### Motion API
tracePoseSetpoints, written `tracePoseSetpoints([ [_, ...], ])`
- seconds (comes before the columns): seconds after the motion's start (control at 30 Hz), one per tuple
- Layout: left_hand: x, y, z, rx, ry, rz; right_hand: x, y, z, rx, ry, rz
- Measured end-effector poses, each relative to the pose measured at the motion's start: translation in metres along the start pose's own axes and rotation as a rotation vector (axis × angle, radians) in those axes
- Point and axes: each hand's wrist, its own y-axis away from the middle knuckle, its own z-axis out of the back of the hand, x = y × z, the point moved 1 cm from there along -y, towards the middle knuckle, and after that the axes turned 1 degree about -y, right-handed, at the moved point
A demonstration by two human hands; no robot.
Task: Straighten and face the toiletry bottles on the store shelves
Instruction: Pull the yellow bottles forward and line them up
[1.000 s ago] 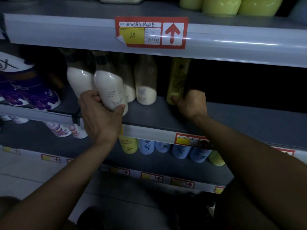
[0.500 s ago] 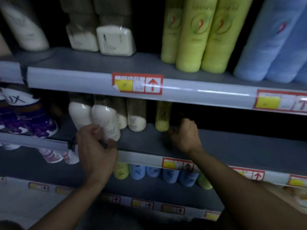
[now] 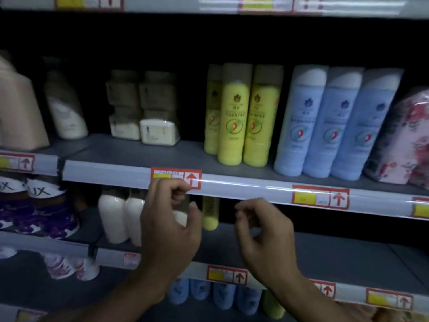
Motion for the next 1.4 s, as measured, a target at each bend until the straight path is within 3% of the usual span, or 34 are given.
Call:
tracePoseSetpoints([
  [0.1,-0.016,-0.031,-0.012,0.065,0.042,-0.020,0.017,-0.024,0.013,-0.220,-0.027,0.027],
  [0.17,-0.018,-0.052,-0.022,0.124,0.046,0.020,0.022,-0.043,0.017,-0.253,-0.060,-0.030],
  [0.4,0.007,-0.115,-0.067,0.210,0.024,0.170,0.018,-0.091,0.005,-0.009,-0.033,-0.334],
  [0.67,0.024,-0.133,-0.100,0.171,0.004,0.214,-0.001,-0.131,-0.015,0.032,0.073,-0.434],
  [1.0,0.020,-0.133,-0.109,0.124,0.088,0.278,-0.011,-0.132,-0.022,-0.161,0.393,-0.367],
  [1.4,-0.003,-0.109,-0.068,-0.007,0.191,0.207,0.016,-0.100,-0.006,-0.312,0.169,-0.207],
])
